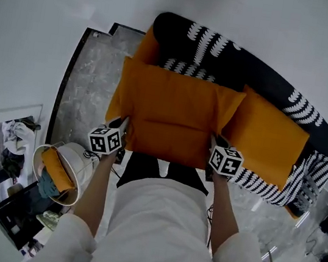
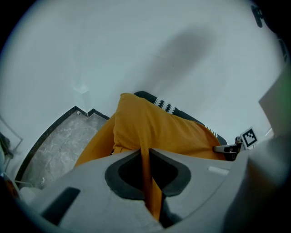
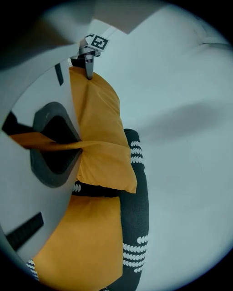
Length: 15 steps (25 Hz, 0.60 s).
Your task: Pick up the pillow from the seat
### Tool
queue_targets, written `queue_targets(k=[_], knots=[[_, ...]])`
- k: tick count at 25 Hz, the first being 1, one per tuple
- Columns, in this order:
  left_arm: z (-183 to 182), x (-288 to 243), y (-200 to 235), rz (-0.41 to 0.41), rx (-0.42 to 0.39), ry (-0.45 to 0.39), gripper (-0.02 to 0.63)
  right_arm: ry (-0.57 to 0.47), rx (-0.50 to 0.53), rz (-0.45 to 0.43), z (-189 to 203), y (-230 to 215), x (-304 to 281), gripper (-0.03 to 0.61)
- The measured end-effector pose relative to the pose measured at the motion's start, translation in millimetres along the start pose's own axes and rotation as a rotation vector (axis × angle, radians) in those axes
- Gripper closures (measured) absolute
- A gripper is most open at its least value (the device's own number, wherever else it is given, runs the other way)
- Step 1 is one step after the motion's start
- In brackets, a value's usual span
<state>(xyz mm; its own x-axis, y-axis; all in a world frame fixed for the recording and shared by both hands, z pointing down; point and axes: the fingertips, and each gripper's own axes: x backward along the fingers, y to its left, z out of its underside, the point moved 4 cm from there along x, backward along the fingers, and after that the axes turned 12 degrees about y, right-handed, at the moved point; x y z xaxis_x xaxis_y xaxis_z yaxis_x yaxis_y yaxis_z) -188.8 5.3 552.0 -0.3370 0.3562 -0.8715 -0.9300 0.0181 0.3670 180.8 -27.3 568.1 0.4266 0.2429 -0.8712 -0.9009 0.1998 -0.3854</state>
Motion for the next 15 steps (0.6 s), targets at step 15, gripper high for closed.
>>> queue_targets(k=[15], knots=[[23.2, 71.8, -4.9, 0.063, -0.042, -0.143, 0.583, -0.134, 0.015, 0.027, 29.5, 43.5, 63.1, 0.552]])
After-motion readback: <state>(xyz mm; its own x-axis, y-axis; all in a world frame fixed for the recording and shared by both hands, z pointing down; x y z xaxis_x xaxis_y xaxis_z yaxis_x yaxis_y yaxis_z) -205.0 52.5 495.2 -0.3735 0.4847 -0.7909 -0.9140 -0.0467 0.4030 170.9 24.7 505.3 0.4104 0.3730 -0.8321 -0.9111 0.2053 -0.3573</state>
